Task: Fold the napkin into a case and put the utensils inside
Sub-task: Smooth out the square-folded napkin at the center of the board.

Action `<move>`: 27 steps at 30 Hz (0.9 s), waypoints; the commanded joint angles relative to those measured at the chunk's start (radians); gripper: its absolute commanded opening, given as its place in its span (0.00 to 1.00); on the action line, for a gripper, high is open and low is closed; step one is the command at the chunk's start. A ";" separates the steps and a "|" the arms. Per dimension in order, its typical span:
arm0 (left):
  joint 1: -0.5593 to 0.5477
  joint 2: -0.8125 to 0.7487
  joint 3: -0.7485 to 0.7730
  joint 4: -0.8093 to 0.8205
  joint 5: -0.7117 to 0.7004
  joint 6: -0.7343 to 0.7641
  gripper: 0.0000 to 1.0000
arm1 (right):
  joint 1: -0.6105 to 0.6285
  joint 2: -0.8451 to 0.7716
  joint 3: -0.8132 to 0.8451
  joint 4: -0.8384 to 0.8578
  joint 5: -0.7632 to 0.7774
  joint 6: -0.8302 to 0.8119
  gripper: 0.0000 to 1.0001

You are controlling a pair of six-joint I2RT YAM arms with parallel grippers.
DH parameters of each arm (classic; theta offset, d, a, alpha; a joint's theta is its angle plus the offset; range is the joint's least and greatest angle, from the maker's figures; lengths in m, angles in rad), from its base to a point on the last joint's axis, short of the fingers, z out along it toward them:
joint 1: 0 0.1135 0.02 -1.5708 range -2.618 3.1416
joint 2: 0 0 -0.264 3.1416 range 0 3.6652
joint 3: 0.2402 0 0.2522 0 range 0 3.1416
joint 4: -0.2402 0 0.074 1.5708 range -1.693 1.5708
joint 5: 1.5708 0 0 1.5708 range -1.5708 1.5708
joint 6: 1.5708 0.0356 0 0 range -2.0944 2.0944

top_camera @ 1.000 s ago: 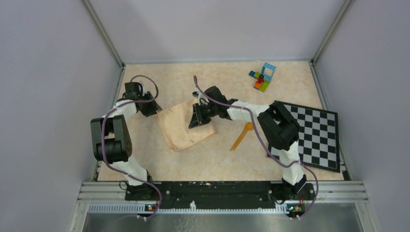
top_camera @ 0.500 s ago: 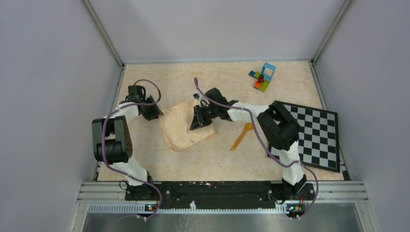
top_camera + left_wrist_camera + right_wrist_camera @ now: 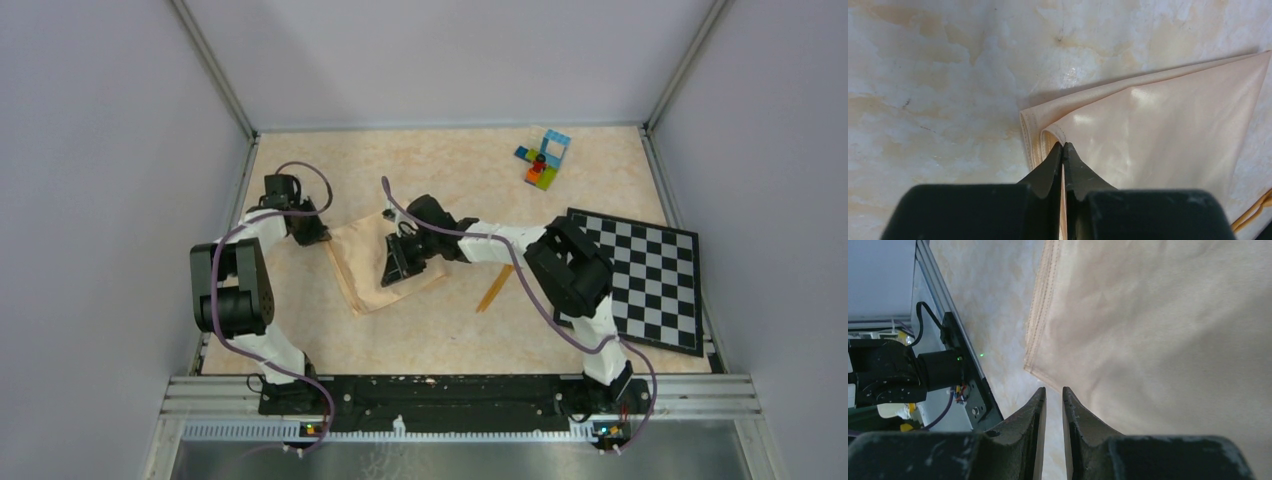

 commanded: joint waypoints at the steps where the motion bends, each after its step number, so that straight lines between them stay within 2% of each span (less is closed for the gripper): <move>1: 0.000 -0.028 0.029 -0.009 -0.042 0.036 0.06 | 0.038 0.000 0.062 0.017 -0.009 0.000 0.18; 11: 0.002 -0.038 0.038 -0.036 -0.093 0.067 0.02 | 0.081 0.052 0.083 0.032 -0.030 0.033 0.17; 15: 0.004 -0.033 0.046 -0.043 -0.098 0.072 0.02 | 0.099 0.069 0.123 -0.029 -0.009 -0.005 0.19; 18: 0.006 -0.028 0.046 -0.046 -0.097 0.073 0.02 | 0.143 0.056 0.177 -0.163 0.136 -0.138 0.34; 21: 0.009 -0.025 0.045 -0.043 -0.098 0.071 0.02 | 0.207 0.026 0.207 -0.249 0.326 -0.308 0.42; 25: 0.013 -0.013 0.049 -0.046 -0.088 0.073 0.02 | 0.307 -0.022 0.106 -0.156 0.572 -0.595 0.49; 27: 0.013 -0.009 0.049 -0.047 -0.089 0.073 0.02 | 0.329 -0.024 0.081 -0.117 0.607 -0.675 0.50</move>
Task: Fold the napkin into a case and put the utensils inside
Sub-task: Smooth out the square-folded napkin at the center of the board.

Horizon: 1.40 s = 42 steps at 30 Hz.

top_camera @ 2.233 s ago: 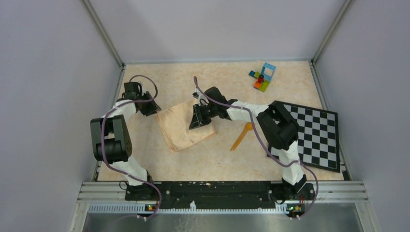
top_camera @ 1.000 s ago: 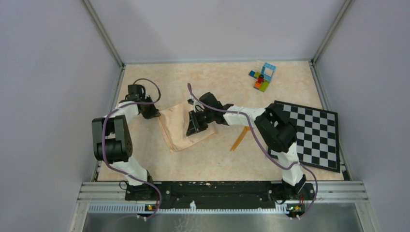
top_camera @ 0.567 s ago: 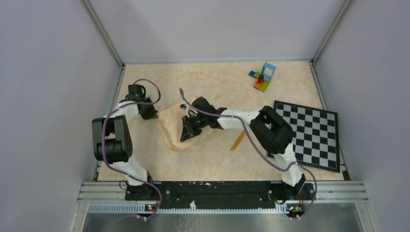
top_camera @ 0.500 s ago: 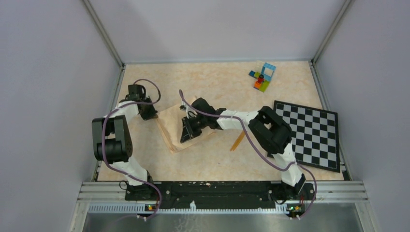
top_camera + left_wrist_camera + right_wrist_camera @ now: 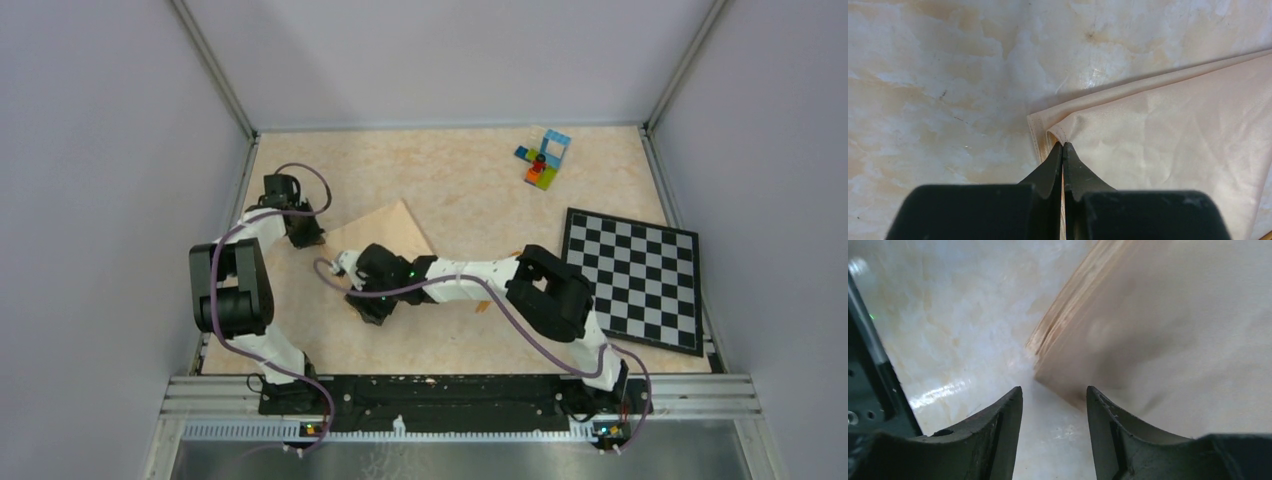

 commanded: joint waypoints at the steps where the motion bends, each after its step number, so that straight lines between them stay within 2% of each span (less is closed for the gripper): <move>1: 0.009 -0.006 0.038 0.003 -0.007 0.018 0.02 | 0.066 -0.065 -0.051 0.054 0.236 -0.310 0.50; 5: 0.009 -0.007 0.036 0.001 -0.010 0.018 0.02 | 0.086 -0.087 -0.075 0.106 0.237 -0.361 0.50; 15: 0.010 -0.007 0.036 0.003 0.000 0.018 0.02 | 0.117 -0.071 -0.073 0.175 0.229 -0.356 0.46; 25: 0.012 -0.006 0.036 0.001 -0.001 0.019 0.01 | 0.134 -0.047 -0.054 0.183 0.209 -0.365 0.46; 33: 0.013 -0.004 0.036 0.000 -0.001 0.018 0.01 | 0.140 -0.009 -0.009 0.154 0.211 -0.370 0.38; 42: 0.018 -0.002 0.038 0.000 0.002 0.017 0.00 | 0.154 0.028 0.023 0.136 0.212 -0.394 0.40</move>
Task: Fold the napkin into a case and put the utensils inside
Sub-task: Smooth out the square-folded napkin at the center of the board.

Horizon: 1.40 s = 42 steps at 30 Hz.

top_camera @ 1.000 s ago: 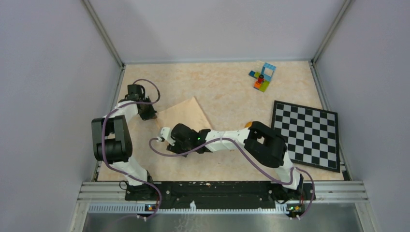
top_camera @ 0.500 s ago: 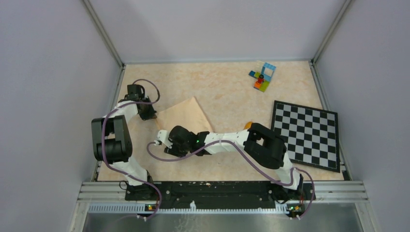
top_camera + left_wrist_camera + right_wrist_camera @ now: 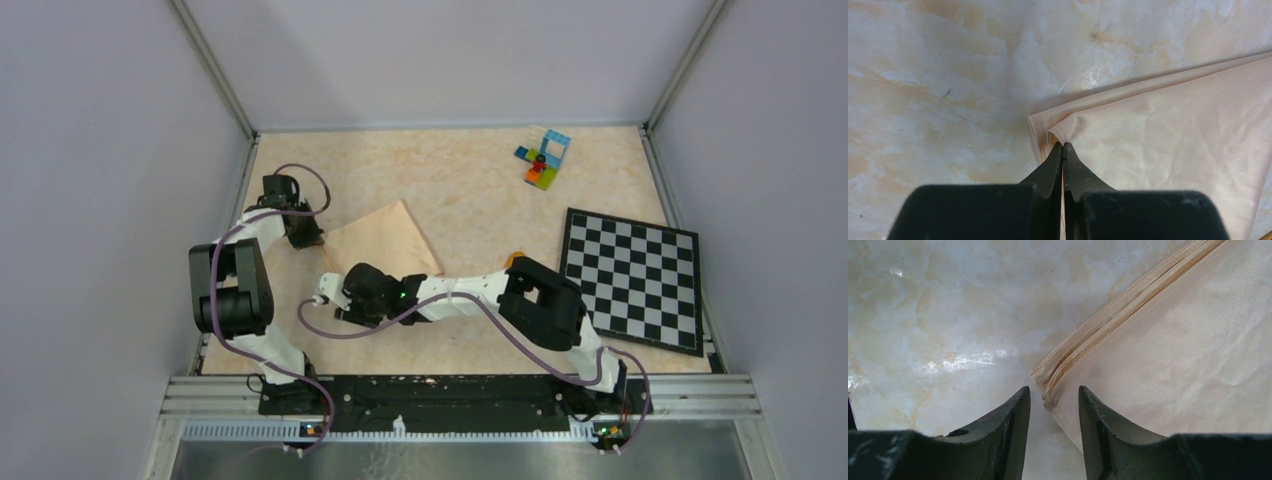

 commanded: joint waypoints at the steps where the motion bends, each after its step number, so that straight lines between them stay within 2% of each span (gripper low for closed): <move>1: 0.010 -0.002 0.037 0.005 0.002 0.018 0.00 | 0.018 0.023 0.065 0.000 0.012 -0.020 0.40; 4: 0.010 -0.001 0.037 0.005 0.003 0.016 0.00 | 0.017 0.027 0.063 0.006 0.029 -0.016 0.35; 9: 0.013 -0.001 0.039 0.006 0.006 0.016 0.00 | 0.018 0.038 0.079 -0.001 0.059 -0.003 0.20; 14: 0.013 0.000 0.039 0.006 0.005 0.016 0.00 | 0.018 0.046 0.086 -0.004 0.068 -0.003 0.16; 17: 0.015 -0.004 0.039 0.005 0.005 0.014 0.00 | 0.018 0.032 0.075 0.012 0.076 0.001 0.00; 26: 0.020 -0.065 0.025 0.017 -0.027 0.017 0.00 | 0.018 -0.084 0.034 0.065 0.045 0.080 0.00; 42: 0.023 -0.069 0.031 -0.008 -0.083 0.019 0.00 | 0.017 -0.073 0.051 0.062 -0.028 0.131 0.00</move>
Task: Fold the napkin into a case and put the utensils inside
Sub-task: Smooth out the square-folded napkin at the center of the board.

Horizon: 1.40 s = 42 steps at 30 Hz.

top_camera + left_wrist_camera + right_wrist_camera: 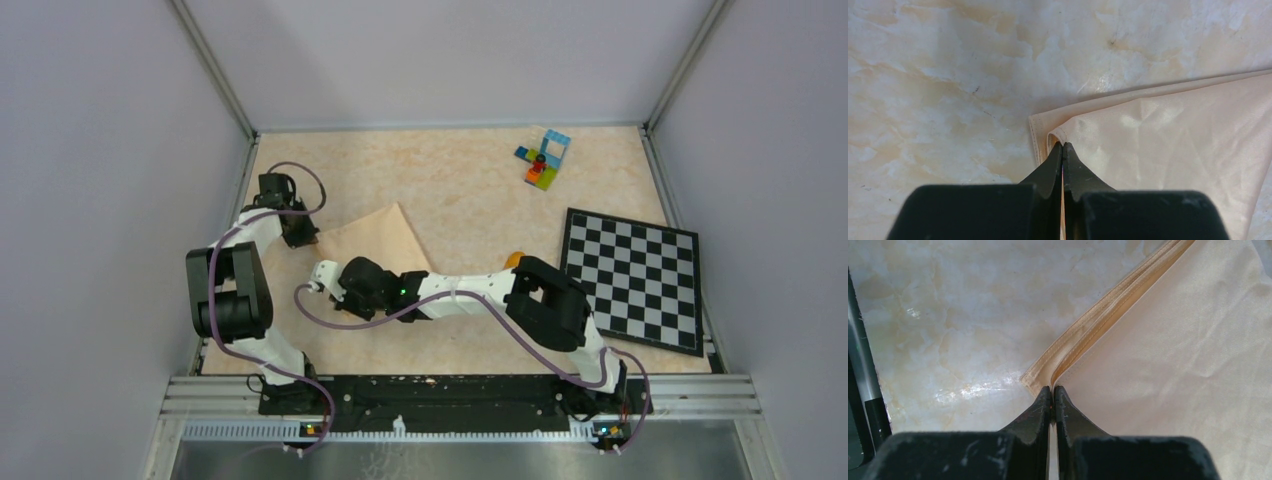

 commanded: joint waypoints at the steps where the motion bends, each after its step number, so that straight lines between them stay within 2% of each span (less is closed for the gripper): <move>1: 0.011 -0.045 0.024 0.005 -0.038 0.018 0.00 | 0.012 -0.049 0.021 0.027 -0.055 0.033 0.00; 11: 0.013 -0.022 0.040 -0.037 -0.104 0.015 0.02 | 0.012 0.013 0.077 -0.003 -0.129 0.066 0.00; 12: 0.016 -0.022 0.043 -0.045 -0.133 0.014 0.04 | 0.010 0.016 0.084 -0.009 -0.152 0.076 0.03; 13: 0.015 -0.023 0.046 -0.052 -0.154 0.011 0.06 | 0.003 0.010 0.078 0.005 -0.207 0.098 0.13; 14: 0.014 -0.034 0.047 -0.059 -0.176 0.006 0.11 | -0.012 -0.005 0.065 0.029 -0.275 0.147 0.24; 15: 0.015 -0.047 0.045 -0.066 -0.202 -0.001 0.20 | -0.032 -0.021 0.054 0.061 -0.358 0.211 0.32; 16: 0.015 -0.061 0.038 -0.068 -0.223 -0.004 0.34 | -0.059 -0.039 0.044 0.089 -0.424 0.290 0.38; 18: 0.015 -0.096 0.034 -0.080 -0.245 -0.016 0.47 | -0.107 -0.085 0.004 0.147 -0.565 0.434 0.42; 23: 0.019 -0.168 0.034 -0.106 -0.191 -0.020 0.61 | -0.261 -0.164 -0.176 0.318 -0.647 0.767 0.46; 26: 0.021 -0.170 0.016 -0.094 -0.020 -0.010 0.61 | -0.389 -0.175 -0.275 0.356 -0.688 0.866 0.44; 28: 0.021 -0.152 -0.006 -0.068 0.031 0.001 0.60 | -0.469 -0.163 -0.313 0.384 -0.751 0.915 0.39; 30: 0.019 -0.105 -0.004 -0.083 0.029 -0.003 0.58 | -0.509 -0.146 -0.302 0.336 -0.792 0.898 0.34; 33: 0.021 -0.053 -0.006 -0.080 0.010 0.003 0.58 | -0.526 -0.146 -0.287 0.238 -0.777 0.834 0.30; 39: 0.023 0.041 0.002 -0.087 -0.093 0.027 0.52 | -0.562 -0.132 -0.329 0.222 -0.766 0.826 0.25; 42: 0.037 0.097 -0.001 -0.098 -0.146 0.044 0.40 | -0.575 -0.104 -0.366 0.246 -0.765 0.832 0.21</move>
